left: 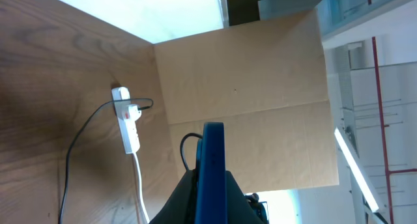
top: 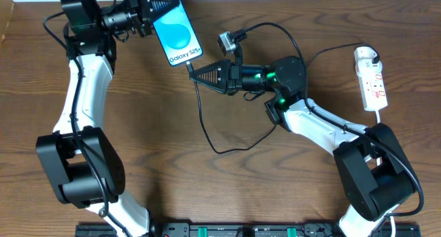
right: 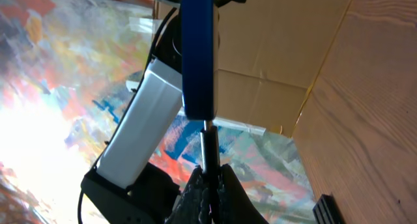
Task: Plug charger to phone and switch on socket
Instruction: 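Push the connector up into the phone's charging port with the right gripper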
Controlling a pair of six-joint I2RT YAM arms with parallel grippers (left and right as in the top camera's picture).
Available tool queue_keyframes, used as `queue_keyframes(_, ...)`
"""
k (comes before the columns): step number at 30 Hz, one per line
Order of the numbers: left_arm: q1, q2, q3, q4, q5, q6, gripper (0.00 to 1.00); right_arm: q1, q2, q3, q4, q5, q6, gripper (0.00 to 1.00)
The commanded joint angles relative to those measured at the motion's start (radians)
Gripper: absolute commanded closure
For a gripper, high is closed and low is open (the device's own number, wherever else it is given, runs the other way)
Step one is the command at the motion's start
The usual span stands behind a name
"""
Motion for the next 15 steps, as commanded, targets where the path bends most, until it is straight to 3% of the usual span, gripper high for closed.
queue_keyframes(1, 0.002, -0.027, 0.012, 0.010, 0.023, -0.012, 0.92, -0.005, 0.008, 0.002, 0.003, 0.020, 0.008, 0.99)
queue_keyframes(15, -0.021, -0.027, 0.012, 0.010, 0.024, -0.011, 0.92, -0.005, 0.008, 0.002, 0.003, 0.021, 0.039, 0.99)
